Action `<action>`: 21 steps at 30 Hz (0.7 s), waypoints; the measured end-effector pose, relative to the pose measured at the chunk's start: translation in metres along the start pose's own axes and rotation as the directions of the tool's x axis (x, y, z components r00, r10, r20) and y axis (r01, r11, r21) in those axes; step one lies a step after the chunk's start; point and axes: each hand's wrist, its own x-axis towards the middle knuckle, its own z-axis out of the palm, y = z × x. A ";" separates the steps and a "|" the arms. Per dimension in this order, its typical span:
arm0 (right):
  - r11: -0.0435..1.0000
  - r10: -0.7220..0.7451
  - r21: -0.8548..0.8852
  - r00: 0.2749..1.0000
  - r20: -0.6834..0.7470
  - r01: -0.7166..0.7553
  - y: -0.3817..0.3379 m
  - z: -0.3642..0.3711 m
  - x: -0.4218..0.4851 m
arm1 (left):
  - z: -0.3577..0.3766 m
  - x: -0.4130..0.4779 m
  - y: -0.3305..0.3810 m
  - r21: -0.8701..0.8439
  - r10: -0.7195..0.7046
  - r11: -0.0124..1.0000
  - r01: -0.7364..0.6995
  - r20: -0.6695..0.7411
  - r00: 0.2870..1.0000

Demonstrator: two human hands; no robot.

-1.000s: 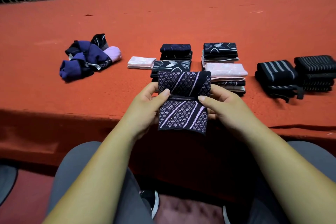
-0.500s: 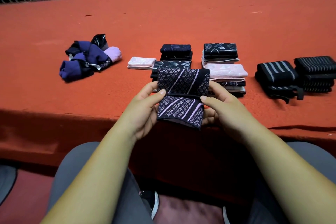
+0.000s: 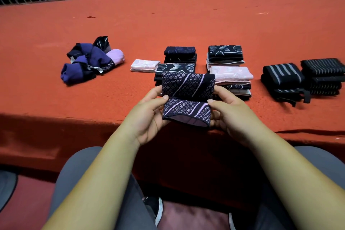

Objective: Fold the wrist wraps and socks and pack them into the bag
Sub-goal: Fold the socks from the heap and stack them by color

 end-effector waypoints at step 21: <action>0.964 -0.208 -0.179 0.977 -0.043 0.197 0.007 -0.009 0.000 | -0.003 -0.007 -0.005 0.266 -0.005 0.964 -0.005 0.037 0.999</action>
